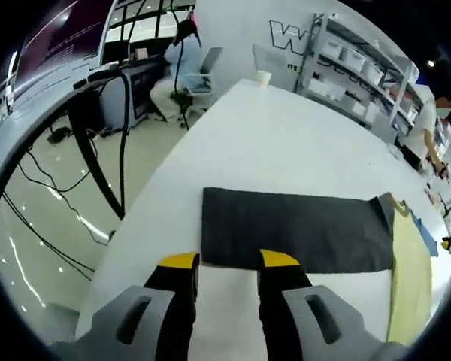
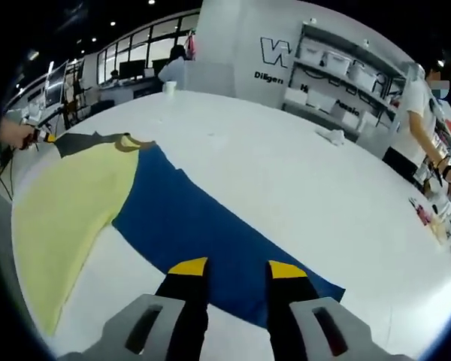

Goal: Fold the garment on the visible template until the final outline fits inside the template.

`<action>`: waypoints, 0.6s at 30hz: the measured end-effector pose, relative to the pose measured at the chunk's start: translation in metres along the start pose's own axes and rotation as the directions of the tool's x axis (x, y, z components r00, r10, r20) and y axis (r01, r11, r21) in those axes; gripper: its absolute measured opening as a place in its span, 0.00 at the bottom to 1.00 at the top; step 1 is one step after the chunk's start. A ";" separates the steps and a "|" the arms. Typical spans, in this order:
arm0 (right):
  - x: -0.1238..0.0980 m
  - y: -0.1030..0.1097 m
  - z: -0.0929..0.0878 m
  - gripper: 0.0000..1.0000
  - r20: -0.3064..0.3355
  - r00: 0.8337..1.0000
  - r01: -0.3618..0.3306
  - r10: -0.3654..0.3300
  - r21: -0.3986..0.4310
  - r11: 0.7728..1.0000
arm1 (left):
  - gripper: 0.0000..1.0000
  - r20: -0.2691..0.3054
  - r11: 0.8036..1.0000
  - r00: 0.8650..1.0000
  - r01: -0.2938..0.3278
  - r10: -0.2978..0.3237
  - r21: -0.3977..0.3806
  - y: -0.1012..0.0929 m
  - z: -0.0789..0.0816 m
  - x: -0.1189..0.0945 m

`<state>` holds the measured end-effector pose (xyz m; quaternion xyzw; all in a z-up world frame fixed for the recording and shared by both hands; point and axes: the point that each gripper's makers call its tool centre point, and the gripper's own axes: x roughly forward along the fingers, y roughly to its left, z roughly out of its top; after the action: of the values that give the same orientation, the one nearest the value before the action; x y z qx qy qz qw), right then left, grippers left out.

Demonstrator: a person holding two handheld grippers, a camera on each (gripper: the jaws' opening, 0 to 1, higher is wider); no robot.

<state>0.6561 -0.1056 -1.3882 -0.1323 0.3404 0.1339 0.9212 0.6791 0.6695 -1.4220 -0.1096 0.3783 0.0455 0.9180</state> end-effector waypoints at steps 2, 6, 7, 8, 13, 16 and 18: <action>-0.002 0.001 -0.001 0.24 -0.003 1.000 0.003 -0.003 0.002 1.000 | 0.30 -0.001 0.999 1.000 -0.002 0.002 -0.033 0.003 -0.003 0.002; -0.005 0.001 -0.003 0.24 -0.006 1.000 0.009 -0.009 0.009 1.000 | 0.25 0.003 0.997 1.000 -0.022 0.023 -0.074 0.011 -0.004 0.002; -0.005 0.001 -0.004 0.23 -0.006 1.000 0.009 -0.009 0.009 1.000 | 0.25 0.004 0.997 1.000 -0.025 0.025 -0.076 0.012 -0.004 0.002; -0.005 0.001 -0.004 0.23 -0.008 1.000 0.010 -0.010 0.008 1.000 | 0.24 0.005 0.997 1.000 -0.026 0.026 -0.074 0.012 -0.003 0.003; -0.007 0.002 -0.006 0.23 -0.013 1.000 0.014 -0.014 0.010 1.000 | 0.21 0.012 0.997 1.000 -0.023 0.024 -0.080 0.011 0.000 0.007; -0.008 0.003 -0.006 0.23 -0.014 1.000 0.014 -0.014 0.008 1.000 | 0.11 0.012 0.996 0.999 -0.031 0.032 -0.084 0.013 0.000 0.008; -0.009 0.002 -0.006 0.23 -0.015 1.000 0.015 -0.015 0.008 1.000 | 0.06 0.016 0.994 0.999 -0.027 0.029 -0.105 0.015 0.000 0.008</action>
<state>0.6448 -0.1069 -1.3869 -0.1320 0.3468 0.1247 0.9202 0.6821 0.6840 -1.4303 -0.1517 0.3689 0.0791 0.9136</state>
